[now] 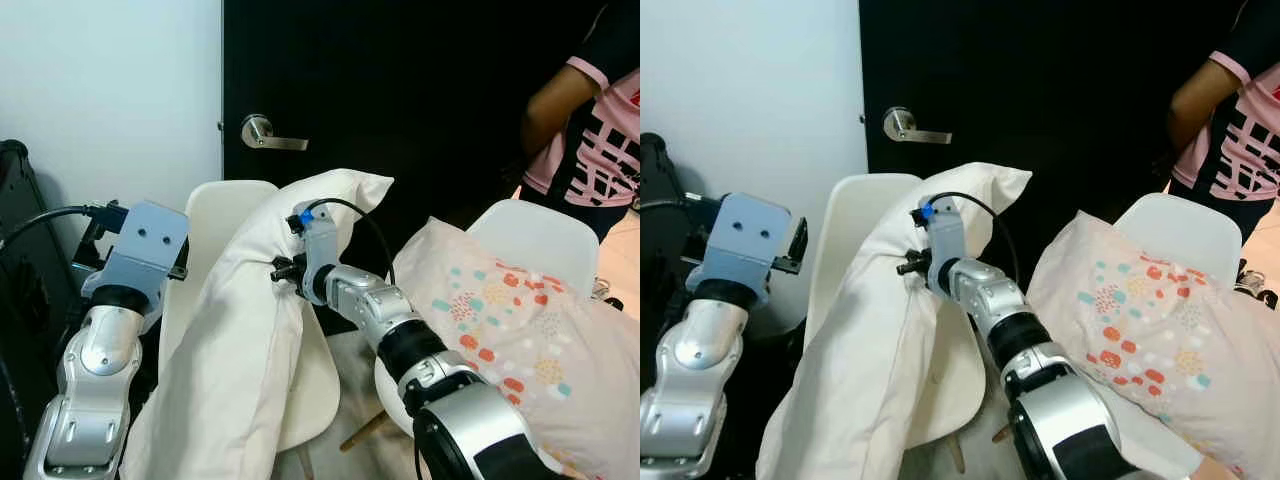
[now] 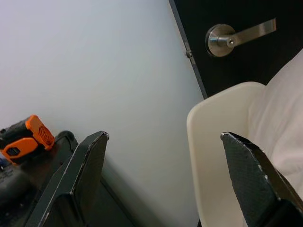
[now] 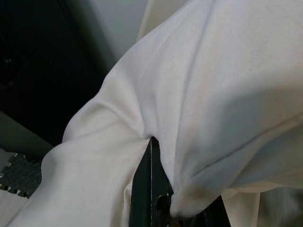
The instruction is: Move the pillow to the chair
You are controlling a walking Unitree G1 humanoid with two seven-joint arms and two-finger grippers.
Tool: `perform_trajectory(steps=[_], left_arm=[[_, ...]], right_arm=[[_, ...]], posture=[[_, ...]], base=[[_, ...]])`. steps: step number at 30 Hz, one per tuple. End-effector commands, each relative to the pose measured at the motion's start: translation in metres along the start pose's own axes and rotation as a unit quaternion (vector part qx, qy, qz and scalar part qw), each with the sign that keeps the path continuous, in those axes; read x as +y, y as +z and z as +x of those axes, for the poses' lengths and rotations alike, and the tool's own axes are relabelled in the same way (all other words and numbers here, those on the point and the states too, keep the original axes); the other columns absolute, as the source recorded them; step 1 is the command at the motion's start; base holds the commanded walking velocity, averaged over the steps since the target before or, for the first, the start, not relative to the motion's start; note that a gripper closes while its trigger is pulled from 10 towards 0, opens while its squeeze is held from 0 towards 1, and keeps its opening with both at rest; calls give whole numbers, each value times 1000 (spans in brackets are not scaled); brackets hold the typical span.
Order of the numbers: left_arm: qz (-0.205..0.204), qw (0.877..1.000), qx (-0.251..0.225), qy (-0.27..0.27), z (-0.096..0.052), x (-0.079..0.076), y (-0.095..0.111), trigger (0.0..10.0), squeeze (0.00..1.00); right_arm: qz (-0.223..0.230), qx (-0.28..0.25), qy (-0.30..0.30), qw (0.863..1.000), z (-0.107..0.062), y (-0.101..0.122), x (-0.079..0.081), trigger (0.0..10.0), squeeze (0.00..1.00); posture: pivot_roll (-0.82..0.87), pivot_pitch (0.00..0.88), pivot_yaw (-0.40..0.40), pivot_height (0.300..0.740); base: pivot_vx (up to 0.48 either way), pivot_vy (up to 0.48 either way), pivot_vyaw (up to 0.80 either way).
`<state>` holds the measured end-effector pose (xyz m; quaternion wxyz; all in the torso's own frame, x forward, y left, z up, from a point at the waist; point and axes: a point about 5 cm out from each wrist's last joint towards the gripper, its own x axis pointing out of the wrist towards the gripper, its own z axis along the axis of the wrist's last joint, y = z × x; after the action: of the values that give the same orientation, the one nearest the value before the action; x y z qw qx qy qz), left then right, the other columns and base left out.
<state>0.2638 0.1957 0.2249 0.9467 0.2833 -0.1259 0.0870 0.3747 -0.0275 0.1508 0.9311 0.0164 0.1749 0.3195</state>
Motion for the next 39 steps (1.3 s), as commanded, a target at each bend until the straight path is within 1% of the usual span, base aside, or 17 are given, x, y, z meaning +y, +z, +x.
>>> perform_trajectory(steps=[1,11,18,20,21,23,24,25,26,28,30,33,35,36,37,38,39], left_arm=[[0,1000,3,-8,-2,-3,0,10000,0],[0,1000,10,-18,-2,-7,-1,10000,0],[6,996,87,-14,-6,-4,-19,10000,0],[-49,987,154,16,-12,2,-34,10000,0],[-49,987,154,16,-12,2,-34,10000,0],[-108,971,209,38,-21,4,-47,10000,0],[-108,971,209,38,-21,4,-47,10000,0],[-153,957,244,44,-28,2,-52,10000,0],[-207,936,282,39,-36,-3,-56,10000,0],[-269,905,327,31,-49,-9,-55,10000,0],[-288,891,349,28,-59,-10,-52,10000,0],[-292,886,358,26,-62,-11,-50,10000,0],[-300,874,382,13,-76,-17,-42,10000,0],[-300,874,382,13,-76,-17,-42,10000,0],[-300,870,392,7,-84,-21,-38,10000,0],[-309,861,405,-1,-91,-27,-40,10000,0],[-309,861,405,-1,-91,-27,-40,10000,0]], right_arm=[[-15,-9,-4,1000,-1,9,-3,10000,0],[-36,17,9,999,1,7,0,10000,0],[-65,45,-4,997,0,1,-6,10000,0],[-69,50,-15,996,-1,0,-10,10000,0],[-69,50,-15,996,-1,0,-10,10000,0],[-71,51,-21,996,-2,0,-13,10000,0],[-71,51,-21,996,-2,0,-13,10000,0],[-72,51,-24,996,-3,0,-15,10000,0],[-74,51,-27,996,-3,1,-16,10000,0],[-77,51,-30,995,-4,2,-18,10000,0],[-78,51,-33,995,-4,3,-20,10000,0],[-79,51,-34,995,-4,3,-20,10000,0],[-80,50,-37,995,-5,4,-22,10000,0],[-80,50,-37,995,-5,4,-22,10000,0],[-79,48,-39,995,-5,6,-23,10000,0],[-78,45,-41,995,-5,7,-23,10000,0],[-78,45,-41,995,-5,7,-23,10000,0]], posture=[[173,0,-144,640],[168,0,-140,595],[168,0,-134,565],[172,0,-131,555],[172,0,-131,555],[171,0,-129,545],[171,0,-129,545],[171,0,-128,540],[174,0,-128,535],[177,0,-125,525],[180,0,-122,515],[180,0,-122,510],[196,0,-115,500],[196,0,-115,500],[197,0,-115,495],[207,0,-114,490],[207,0,-114,490]], base=[[0,0,0],[0,0,0],[0,0,0],[0,0,0],[0,0,0],[0,0,0],[0,0,0],[0,0,0],[0,0,0],[0,0,0],[0,0,0],[0,0,0],[0,0,0],[0,0,0],[0,0,0],[0,0,0],[0,0,0]])
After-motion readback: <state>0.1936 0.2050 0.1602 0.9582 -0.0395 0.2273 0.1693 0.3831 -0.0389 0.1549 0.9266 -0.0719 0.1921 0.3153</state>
